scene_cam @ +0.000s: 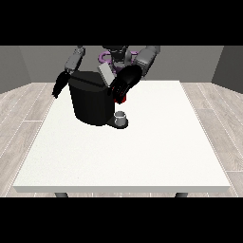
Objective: Insert the coffee pod into the coffee machine and close the lid
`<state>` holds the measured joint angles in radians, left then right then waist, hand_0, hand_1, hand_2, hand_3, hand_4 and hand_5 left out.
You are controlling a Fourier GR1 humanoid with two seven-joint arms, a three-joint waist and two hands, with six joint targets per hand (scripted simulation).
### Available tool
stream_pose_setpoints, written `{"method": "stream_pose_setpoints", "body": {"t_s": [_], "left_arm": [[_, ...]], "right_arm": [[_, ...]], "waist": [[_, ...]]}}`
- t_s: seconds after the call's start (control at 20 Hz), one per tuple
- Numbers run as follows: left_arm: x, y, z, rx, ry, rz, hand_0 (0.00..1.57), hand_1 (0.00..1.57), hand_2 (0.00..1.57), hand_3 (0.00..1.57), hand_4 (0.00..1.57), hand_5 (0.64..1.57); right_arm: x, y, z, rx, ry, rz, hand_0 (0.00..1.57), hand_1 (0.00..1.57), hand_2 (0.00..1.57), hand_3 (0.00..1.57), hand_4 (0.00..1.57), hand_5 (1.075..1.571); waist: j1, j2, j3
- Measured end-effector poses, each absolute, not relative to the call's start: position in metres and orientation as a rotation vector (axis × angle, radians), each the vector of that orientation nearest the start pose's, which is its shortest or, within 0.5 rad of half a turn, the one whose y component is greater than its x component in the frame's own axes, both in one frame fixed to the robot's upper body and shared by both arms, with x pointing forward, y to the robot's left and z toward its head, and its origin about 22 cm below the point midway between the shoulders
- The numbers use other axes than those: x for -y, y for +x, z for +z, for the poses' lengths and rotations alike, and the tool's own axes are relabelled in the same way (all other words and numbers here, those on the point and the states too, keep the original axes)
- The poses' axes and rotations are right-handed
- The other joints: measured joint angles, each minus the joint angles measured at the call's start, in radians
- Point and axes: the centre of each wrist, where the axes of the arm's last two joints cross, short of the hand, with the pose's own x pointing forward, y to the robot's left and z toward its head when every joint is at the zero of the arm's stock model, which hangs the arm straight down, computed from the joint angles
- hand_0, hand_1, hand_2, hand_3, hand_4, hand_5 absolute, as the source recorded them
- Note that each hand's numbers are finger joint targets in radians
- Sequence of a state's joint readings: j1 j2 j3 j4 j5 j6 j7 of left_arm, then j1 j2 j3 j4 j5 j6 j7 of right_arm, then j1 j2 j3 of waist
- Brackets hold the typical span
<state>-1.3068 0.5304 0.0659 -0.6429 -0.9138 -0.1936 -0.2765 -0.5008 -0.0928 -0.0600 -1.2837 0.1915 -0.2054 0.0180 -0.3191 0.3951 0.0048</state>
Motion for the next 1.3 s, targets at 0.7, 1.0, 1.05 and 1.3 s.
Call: {"method": "stream_pose_setpoints", "body": {"t_s": [0.7, 1.0, 1.05, 1.3], "left_arm": [[-0.231, 0.461, 0.235, 1.653, 0.786, -1.266, 0.0, 0.0, 0.18, 0.0, 0.0, 1.571], [-0.217, 0.455, 0.163, 1.724, 0.437, -1.05, 0.0, 0.0, 0.0, 0.0, 0.42, 1.571], [-0.216, 0.451, 0.145, 1.731, 0.36, -0.987, 0.0, 0.0, 0.0, 0.0, 0.47, 1.571], [-0.212, 0.425, 0.056, 1.687, 0.035, -0.63, 0.0, 0.0, 0.0, 0.0, 0.39, 1.571]], "right_arm": [[0.253, 0.34, 0.011, 1.562, -0.355, 0.016, 0.0, 0.0, 0.0, 0.0, 0.0, 1.571], [0.27, 0.31, -0.031, 1.436, -0.372, -0.019, 0.0, 0.0, 0.0, 0.0, 0.0, 1.571], [0.274, 0.303, -0.038, 1.416, -0.381, -0.025, 0.0, 0.0, 0.0, 0.0, 0.0, 1.571], [0.289, 0.274, -0.065, 1.322, -0.413, -0.059, 0.0, 0.0, 0.0, 0.0, 0.0, 1.571]], "waist": [[0.156, -0.172, -0.004], [0.242, -0.315, -0.0055], [0.261, -0.335, -0.0058], [0.346, -0.461, -0.0068]]}}
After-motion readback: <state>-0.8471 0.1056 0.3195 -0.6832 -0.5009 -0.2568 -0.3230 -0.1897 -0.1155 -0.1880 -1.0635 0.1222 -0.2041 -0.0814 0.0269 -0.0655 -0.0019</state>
